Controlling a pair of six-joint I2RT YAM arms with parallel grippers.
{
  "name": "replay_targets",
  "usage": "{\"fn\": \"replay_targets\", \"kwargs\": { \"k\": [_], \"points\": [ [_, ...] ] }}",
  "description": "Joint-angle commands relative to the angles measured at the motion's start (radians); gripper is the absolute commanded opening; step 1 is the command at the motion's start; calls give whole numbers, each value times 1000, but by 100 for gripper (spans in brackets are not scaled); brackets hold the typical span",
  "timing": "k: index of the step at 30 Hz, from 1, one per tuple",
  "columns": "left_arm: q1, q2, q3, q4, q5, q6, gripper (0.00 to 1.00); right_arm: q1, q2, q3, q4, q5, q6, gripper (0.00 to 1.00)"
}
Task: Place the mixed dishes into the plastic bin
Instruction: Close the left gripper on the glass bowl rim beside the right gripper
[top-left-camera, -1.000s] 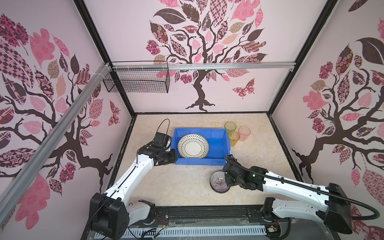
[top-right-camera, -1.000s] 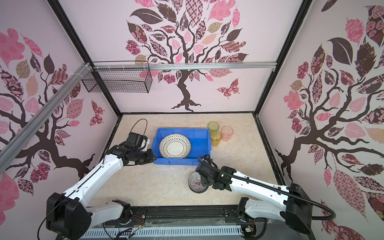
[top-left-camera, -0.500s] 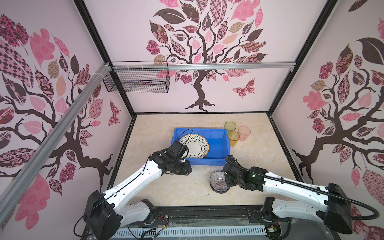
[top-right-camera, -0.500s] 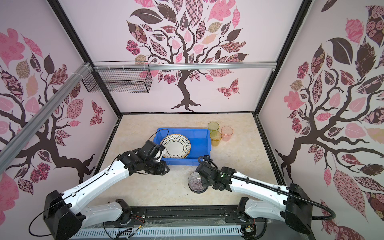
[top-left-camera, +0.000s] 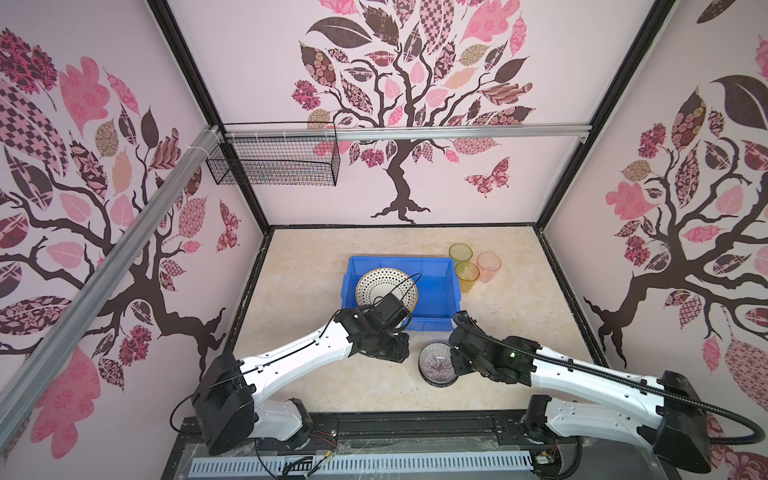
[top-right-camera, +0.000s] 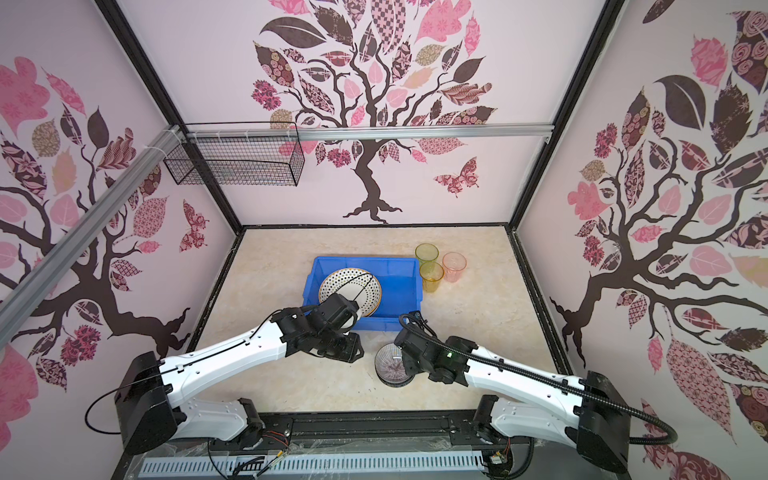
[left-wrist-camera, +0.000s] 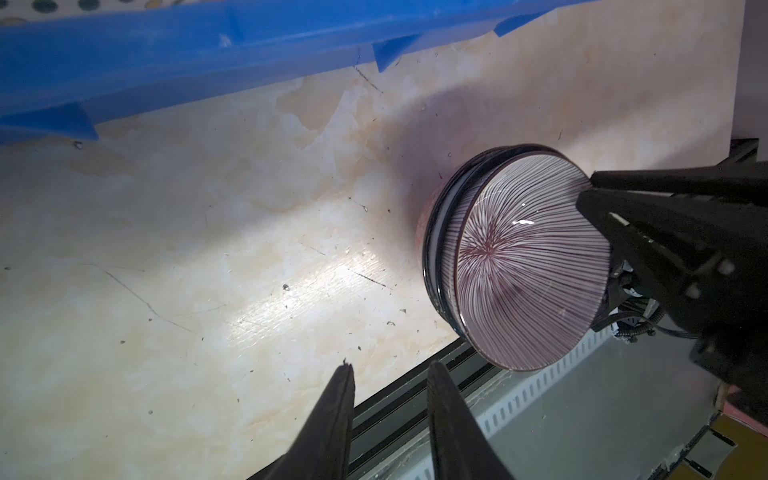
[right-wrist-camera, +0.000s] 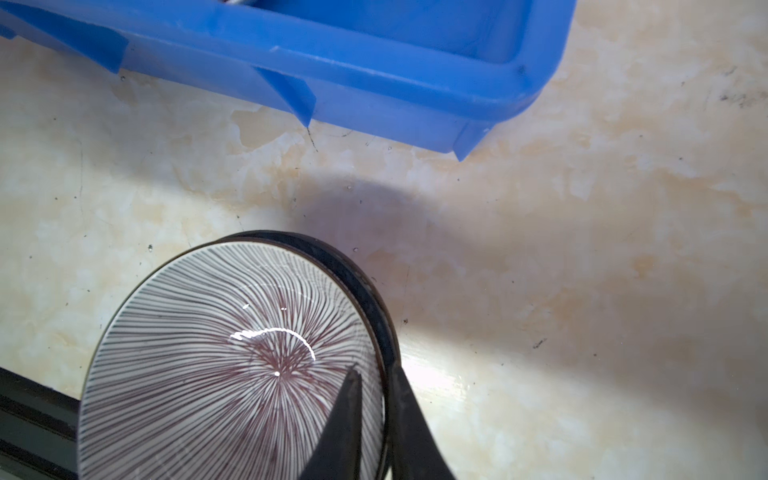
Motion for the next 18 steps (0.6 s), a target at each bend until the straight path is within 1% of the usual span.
{"fn": "replay_targets", "kwargs": {
  "k": [1,6,13,18],
  "points": [
    [-9,15,54,45,5,-25,34,9,-23,-9,11,-11,6,17],
    [-39,75,94,43,5,-19,34,9,-21,-19,24,-22,5,16],
    [-100,176,165,3,-38,-9,34,9,-39,-20,27,-21,5,16],
    [-110,206,183,-16,-70,-9,34,9,-58,-29,26,-17,6,16]
  ]
}}
